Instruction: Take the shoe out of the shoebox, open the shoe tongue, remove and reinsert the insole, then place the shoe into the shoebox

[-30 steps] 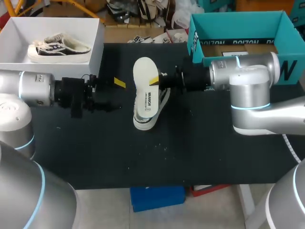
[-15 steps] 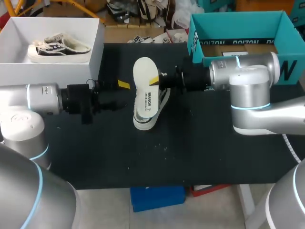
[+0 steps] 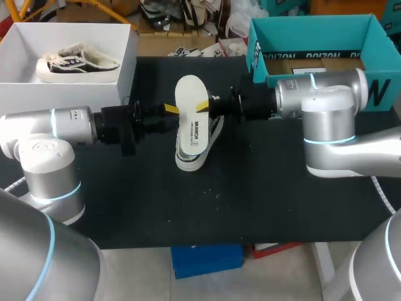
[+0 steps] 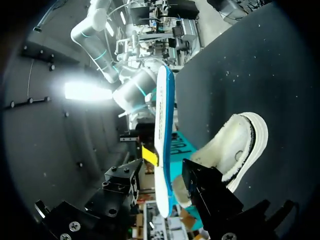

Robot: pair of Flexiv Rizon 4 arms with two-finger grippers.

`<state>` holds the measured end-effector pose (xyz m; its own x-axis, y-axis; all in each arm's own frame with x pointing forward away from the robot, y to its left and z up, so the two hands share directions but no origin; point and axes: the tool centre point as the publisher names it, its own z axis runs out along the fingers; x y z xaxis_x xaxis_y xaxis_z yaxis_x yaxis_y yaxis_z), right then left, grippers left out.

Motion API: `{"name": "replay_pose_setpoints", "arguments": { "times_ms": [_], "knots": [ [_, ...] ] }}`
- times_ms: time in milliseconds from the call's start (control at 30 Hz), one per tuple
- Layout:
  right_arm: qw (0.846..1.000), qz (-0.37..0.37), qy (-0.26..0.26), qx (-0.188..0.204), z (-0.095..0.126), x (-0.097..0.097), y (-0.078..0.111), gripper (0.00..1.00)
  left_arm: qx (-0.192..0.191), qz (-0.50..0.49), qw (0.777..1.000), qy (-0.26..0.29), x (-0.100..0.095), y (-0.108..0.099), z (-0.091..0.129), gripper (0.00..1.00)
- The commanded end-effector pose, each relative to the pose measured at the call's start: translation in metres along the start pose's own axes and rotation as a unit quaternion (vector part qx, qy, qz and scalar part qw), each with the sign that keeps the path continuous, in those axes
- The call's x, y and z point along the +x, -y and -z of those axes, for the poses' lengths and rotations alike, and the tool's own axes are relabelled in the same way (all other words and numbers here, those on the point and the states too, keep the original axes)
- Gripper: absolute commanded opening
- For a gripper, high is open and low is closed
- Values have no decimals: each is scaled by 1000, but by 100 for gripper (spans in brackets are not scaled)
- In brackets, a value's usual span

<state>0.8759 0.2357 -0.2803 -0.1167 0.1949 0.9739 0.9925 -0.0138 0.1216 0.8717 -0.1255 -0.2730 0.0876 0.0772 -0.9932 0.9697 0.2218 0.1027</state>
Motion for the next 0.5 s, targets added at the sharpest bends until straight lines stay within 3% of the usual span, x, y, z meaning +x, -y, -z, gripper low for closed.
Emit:
{"name": "replay_pose_setpoints", "arguments": {
  "times_ms": [33, 500],
  "knots": [
    [1000, 0, 1, -2, -2, 0, 0, 0, 0, -2, 1000, 4, 6, -5, -16, 47],
    [1000, 0, 1, -2, -2, 0, 0, 0, -5, 0, 1000, 17, 6, -10, -30, 35]
  ]
}}
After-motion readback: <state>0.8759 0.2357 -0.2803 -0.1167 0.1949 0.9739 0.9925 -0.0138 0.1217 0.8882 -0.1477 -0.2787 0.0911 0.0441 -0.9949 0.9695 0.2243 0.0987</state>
